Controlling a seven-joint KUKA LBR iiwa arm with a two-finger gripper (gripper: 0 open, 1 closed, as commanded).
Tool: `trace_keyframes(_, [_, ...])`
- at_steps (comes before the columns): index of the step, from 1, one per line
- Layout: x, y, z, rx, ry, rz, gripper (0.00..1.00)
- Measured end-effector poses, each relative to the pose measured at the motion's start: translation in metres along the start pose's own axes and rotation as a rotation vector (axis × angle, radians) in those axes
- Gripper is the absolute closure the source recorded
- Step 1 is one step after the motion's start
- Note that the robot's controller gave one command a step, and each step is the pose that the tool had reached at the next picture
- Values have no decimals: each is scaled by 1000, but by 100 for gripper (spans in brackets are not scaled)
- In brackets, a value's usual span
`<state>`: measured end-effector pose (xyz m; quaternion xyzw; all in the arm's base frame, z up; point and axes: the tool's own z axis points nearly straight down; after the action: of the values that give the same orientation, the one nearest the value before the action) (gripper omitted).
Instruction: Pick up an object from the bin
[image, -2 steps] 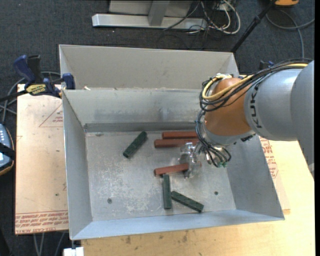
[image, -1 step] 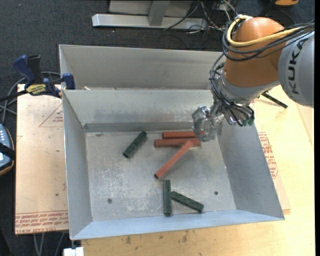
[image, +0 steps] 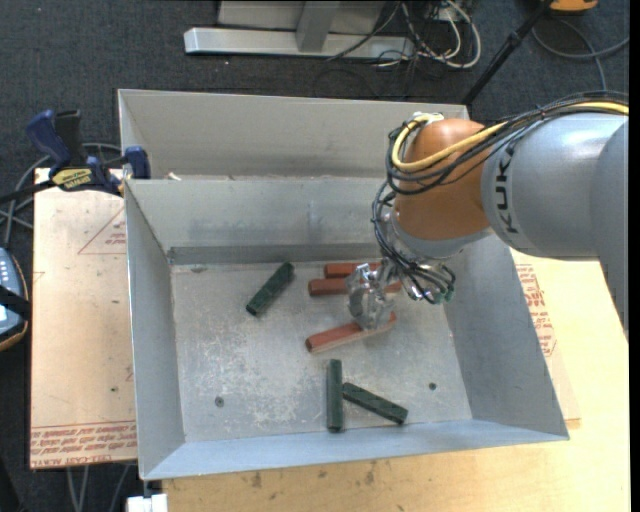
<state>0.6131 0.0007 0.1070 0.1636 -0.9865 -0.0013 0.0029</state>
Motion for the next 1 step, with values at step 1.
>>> trace_keyframes(1, [-2, -1, -5, 3, -7, 0, 0])
